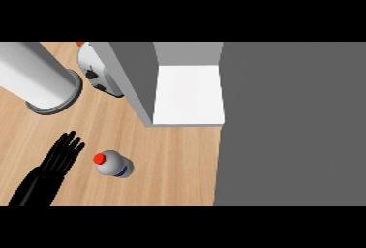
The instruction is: Pick up the bottled water, place it into the cabinet and close the cabinet
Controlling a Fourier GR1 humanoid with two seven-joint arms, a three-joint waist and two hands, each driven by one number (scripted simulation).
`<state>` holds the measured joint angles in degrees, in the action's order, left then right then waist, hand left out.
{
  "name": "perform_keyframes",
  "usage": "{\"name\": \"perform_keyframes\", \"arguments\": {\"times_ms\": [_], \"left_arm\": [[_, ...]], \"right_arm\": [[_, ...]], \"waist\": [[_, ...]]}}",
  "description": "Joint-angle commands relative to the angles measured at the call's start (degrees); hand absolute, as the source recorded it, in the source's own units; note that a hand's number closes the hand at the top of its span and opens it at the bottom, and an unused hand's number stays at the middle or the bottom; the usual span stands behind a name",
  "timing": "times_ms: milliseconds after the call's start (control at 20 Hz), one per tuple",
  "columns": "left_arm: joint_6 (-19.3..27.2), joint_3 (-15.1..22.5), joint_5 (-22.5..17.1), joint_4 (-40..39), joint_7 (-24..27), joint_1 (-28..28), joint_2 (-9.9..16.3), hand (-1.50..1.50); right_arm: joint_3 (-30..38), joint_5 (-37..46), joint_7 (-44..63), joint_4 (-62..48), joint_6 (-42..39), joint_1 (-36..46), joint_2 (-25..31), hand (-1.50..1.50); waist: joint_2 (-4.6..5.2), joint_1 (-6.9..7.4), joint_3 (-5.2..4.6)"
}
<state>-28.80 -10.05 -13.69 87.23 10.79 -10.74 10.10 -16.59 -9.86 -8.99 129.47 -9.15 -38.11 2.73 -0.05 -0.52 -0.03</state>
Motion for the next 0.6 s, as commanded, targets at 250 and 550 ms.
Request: {"name": "perform_keyframes", "arguments": {"times_ms": [250,550], "left_arm": [[0.5,-0.9,2.1,-15.7,2.9,7.3,-1.3,-1.5],[-0.8,-1.2,6.1,-32.3,12.5,13.0,-1.2,-1.5]], "right_arm": [[-4.8,3.4,-3.8,-0.4,1.4,-2.2,-1.3,-1.5],[-1.7,-0.2,-0.9,-0.6,1.7,0.1,0.2,-1.5]], "waist": [[0.0,0.01,0.0],[0.07,-0.01,-0.02]]}}
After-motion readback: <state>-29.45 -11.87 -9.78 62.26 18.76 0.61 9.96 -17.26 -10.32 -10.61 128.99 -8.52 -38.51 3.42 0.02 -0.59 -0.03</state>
